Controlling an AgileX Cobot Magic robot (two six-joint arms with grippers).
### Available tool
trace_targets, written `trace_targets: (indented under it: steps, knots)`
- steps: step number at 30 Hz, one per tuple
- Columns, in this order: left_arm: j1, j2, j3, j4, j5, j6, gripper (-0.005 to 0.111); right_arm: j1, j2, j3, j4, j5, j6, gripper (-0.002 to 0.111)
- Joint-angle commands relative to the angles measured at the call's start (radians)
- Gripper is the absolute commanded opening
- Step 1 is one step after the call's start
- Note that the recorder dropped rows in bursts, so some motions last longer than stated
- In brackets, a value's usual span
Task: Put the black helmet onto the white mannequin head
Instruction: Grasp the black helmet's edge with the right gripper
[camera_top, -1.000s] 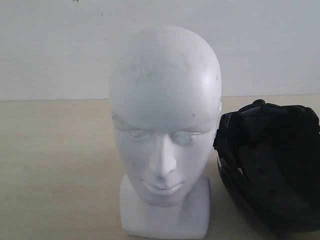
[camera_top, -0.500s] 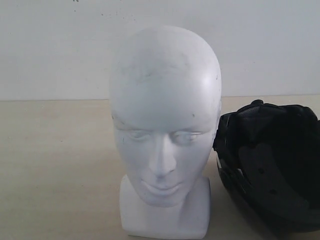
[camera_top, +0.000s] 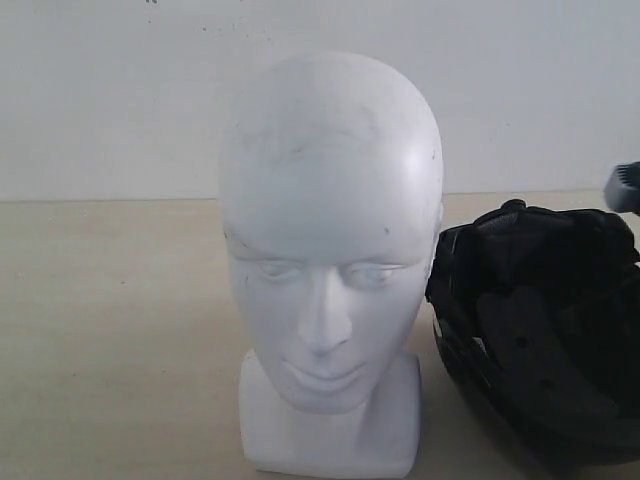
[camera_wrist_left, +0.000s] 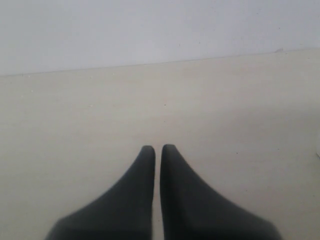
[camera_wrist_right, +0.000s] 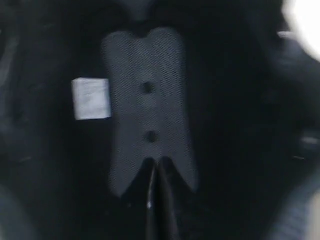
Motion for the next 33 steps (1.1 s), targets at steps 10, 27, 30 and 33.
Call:
trace_targets:
  steps: [10, 27, 30, 33]
  knots:
    - [-0.004, -0.003, 0.000, -0.010, 0.000, 0.004, 0.004, 0.499, -0.002, -0.005, -0.599, 0.031, 0.664, 0.000]
    - [-0.004, -0.003, 0.000, -0.010, 0.000, 0.004, 0.004, 0.500, 0.047, -0.005, -0.527, 0.029, 0.696, 0.076]
    - [-0.004, -0.003, 0.000, -0.010, 0.000, 0.004, 0.004, 0.500, 0.110, -0.005, -0.536, -0.034, 0.696, 0.066]
    - [-0.004, -0.003, 0.000, -0.010, 0.000, 0.004, 0.004, 0.500, 0.177, -0.005, -0.560, -0.139, 0.713, 0.066]
